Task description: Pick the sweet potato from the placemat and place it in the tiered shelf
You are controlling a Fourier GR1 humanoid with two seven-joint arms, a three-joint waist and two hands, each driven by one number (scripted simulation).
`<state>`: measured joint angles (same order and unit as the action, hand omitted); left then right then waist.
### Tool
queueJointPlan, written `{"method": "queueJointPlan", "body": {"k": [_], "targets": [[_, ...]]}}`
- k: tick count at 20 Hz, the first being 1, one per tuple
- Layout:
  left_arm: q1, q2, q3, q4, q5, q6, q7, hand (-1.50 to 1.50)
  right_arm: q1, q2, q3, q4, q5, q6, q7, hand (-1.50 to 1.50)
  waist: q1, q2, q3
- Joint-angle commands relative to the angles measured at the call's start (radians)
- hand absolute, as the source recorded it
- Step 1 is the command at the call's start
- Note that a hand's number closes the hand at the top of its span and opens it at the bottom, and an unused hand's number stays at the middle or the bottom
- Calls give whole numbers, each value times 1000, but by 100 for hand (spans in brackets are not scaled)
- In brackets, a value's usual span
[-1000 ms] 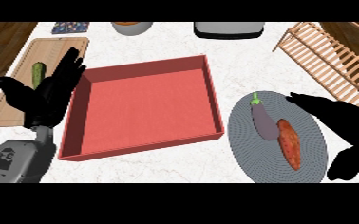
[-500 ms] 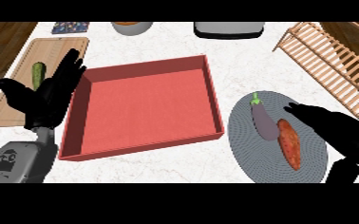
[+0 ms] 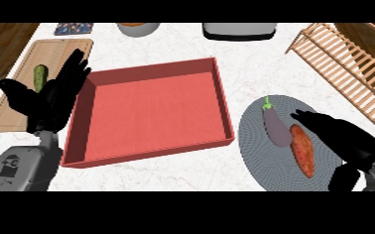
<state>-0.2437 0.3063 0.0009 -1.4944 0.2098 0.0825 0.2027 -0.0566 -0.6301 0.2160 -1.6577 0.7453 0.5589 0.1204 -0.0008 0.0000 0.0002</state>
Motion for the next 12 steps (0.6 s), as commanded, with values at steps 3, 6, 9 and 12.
{"method": "queueJointPlan", "body": {"k": [3,6,9,12], "targets": [[26,-62,-16,-50,-67,34,23,0,45,39,-39,-5,60,-10,-55,-150,-1,-1,0],[-63,-64,17,66,-72,5,-20,0,-69,116,-10,156,118,-26,-64,-150,1,1,0],[-18,-66,39,35,-48,-24,-16,0,-38,142,-3,221,165,-99,-121,-150,2,0,0],[5,-39,56,-23,-52,-44,6,0,-56,178,0,301,189,-108,-121,-150,4,0,0]]}}
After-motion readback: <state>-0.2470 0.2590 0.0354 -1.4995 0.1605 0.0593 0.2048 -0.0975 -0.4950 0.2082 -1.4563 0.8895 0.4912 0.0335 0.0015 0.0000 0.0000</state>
